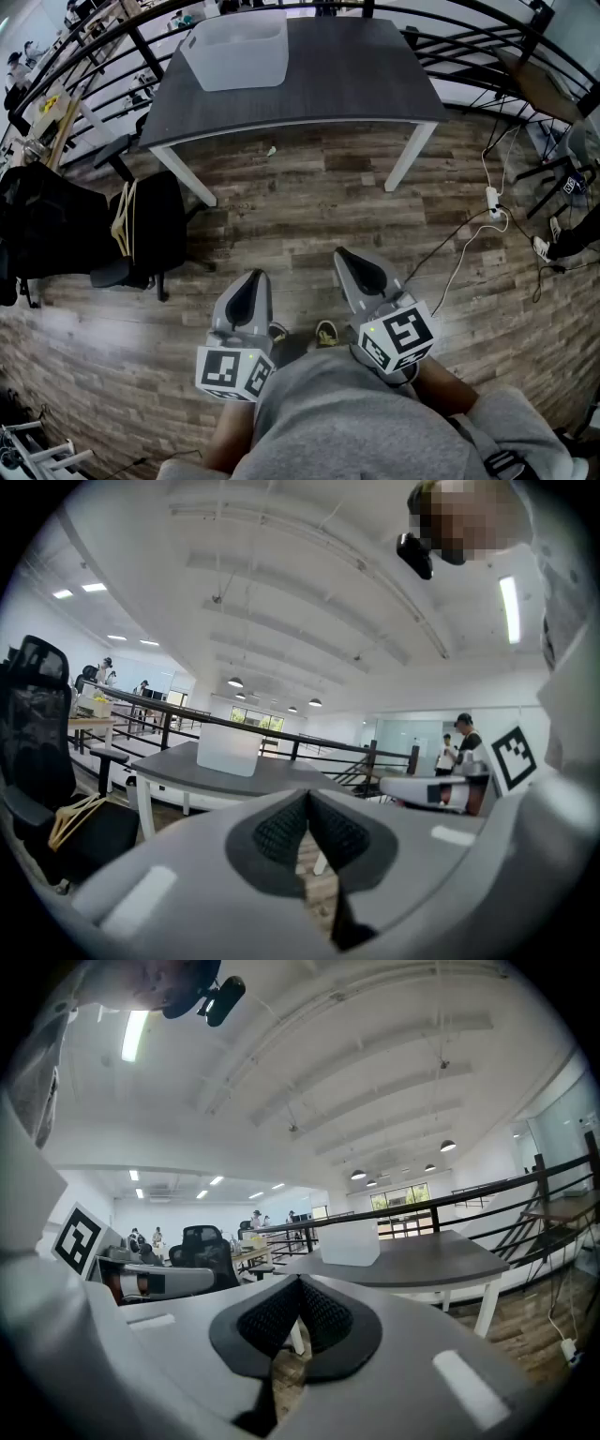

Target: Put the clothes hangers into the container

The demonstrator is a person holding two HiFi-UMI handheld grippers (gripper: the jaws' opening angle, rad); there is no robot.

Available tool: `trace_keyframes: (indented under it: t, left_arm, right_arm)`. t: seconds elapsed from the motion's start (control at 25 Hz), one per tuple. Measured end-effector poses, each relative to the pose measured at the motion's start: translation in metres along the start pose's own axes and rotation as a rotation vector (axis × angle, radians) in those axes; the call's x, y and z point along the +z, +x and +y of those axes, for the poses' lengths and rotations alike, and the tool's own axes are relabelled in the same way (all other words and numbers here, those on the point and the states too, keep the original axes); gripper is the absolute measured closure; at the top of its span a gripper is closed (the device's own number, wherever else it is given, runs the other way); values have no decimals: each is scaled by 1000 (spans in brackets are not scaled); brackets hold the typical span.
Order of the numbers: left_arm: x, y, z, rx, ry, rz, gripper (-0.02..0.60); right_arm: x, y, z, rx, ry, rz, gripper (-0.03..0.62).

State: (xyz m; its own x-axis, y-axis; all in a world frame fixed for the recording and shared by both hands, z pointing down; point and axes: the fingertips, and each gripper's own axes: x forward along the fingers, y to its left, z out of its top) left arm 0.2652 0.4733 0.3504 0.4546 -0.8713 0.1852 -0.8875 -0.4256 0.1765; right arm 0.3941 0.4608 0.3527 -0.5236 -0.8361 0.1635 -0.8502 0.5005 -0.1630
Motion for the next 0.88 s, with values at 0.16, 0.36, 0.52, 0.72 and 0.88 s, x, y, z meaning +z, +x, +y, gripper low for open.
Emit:
trace_keyframes:
  t: [0.16,0.36,0.52,0.72,0.88]
  left_arm:
    - [-2,-6,-2,8,-5,1,571]
    - [-6,-14,-5,17,-9,1,571]
    - [-8,-17,-4,28,-8,8,571]
    - [-6,-21,-11,21,3,7,571]
    - [-7,-22,-10,16,3,10,571]
  right_arm:
    - [-1,-4,2,3,7,4,594]
    - [2,-9,5,11,6,-6,594]
    - [5,-12,5,12,13,-29,594]
    - [4,-16,1,7,40,-35,594]
    - [4,-15,2,12,57,-39,594]
